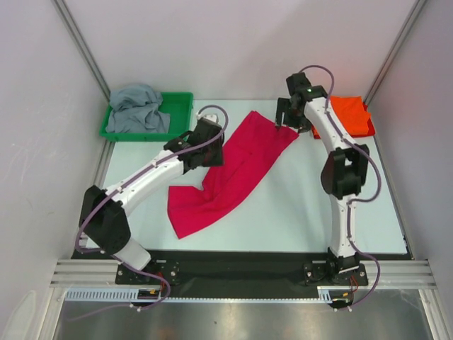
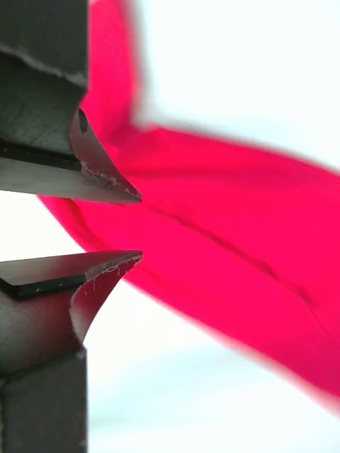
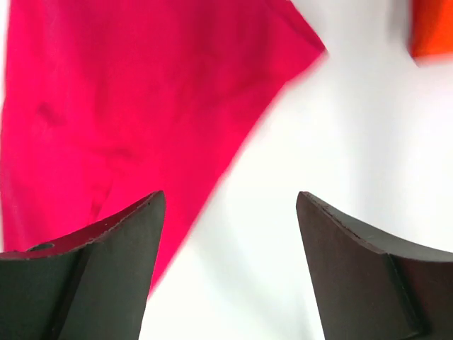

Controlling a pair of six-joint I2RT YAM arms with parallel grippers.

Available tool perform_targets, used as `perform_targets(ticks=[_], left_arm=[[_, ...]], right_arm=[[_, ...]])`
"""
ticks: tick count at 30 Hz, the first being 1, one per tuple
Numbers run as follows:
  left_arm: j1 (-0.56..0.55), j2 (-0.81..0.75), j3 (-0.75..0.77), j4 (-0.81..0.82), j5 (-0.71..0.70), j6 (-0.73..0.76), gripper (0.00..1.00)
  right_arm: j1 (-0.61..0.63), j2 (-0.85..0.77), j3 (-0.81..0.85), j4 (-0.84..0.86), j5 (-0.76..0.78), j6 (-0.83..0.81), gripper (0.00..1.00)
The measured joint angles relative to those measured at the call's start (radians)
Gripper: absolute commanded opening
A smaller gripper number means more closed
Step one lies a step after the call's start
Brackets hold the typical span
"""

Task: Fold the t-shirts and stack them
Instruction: Fold the tshirt

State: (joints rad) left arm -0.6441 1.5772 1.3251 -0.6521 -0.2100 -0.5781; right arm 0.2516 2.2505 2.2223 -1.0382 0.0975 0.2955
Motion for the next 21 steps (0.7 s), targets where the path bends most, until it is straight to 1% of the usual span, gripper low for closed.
perform_targets(ticks=[3, 5, 6, 7, 9, 11, 12, 13, 14, 15, 17, 18, 19, 21], left_arm=[[0.021, 0.028, 0.060, 0.152, 0.104, 0.076, 0.26], [0.038, 0.095, 0.131, 0.231, 0.177, 0.120, 0.26], [0.047, 0.151, 0.180, 0.289, 0.226, 0.140, 0.24], [0.053, 0.202, 0.219, 0.340, 0.271, 0.155, 0.22], [0.061, 0.303, 0.294, 0.394, 0.334, 0.171, 0.20], [0.064, 0.412, 0.384, 0.437, 0.388, 0.169, 0.20], [0.065, 0.478, 0.438, 0.463, 0.421, 0.167, 0.19], [0.065, 0.523, 0.475, 0.475, 0.442, 0.164, 0.19], [0.065, 0.579, 0.520, 0.482, 0.466, 0.160, 0.18], [0.065, 0.640, 0.568, 0.493, 0.492, 0.157, 0.19], [0.065, 0.716, 0.619, 0.496, 0.513, 0.153, 0.18], [0.066, 0.753, 0.642, 0.491, 0.521, 0.152, 0.18], [0.067, 0.783, 0.663, 0.484, 0.528, 0.151, 0.18], [0.070, 0.838, 0.696, 0.468, 0.533, 0.150, 0.18]], right_arm=[[0.005, -0.167, -0.129, -0.021, -0.018, 0.024, 0.74], [0.018, -0.314, -0.277, -0.001, -0.051, 0.046, 0.71], [0.029, -0.386, -0.352, 0.000, -0.066, 0.061, 0.70], [0.040, -0.448, -0.424, 0.013, -0.083, 0.075, 0.67], [0.073, -0.565, -0.567, 0.038, -0.124, 0.115, 0.64], [0.104, -0.649, -0.687, 0.069, -0.169, 0.154, 0.56], [0.121, -0.681, -0.742, 0.094, -0.191, 0.176, 0.54], [0.135, -0.705, -0.790, 0.107, -0.210, 0.195, 0.47], [0.149, -0.724, -0.834, 0.127, -0.225, 0.210, 0.43], [0.162, -0.740, -0.879, 0.153, -0.241, 0.229, 0.42], [0.185, -0.763, -0.952, 0.192, -0.266, 0.257, 0.41], [0.197, -0.771, -0.986, 0.212, -0.274, 0.270, 0.42], [0.214, -0.776, -1.017, 0.235, -0.278, 0.278, 0.46], [0.243, -0.778, -1.062, 0.275, -0.285, 0.290, 0.48]])
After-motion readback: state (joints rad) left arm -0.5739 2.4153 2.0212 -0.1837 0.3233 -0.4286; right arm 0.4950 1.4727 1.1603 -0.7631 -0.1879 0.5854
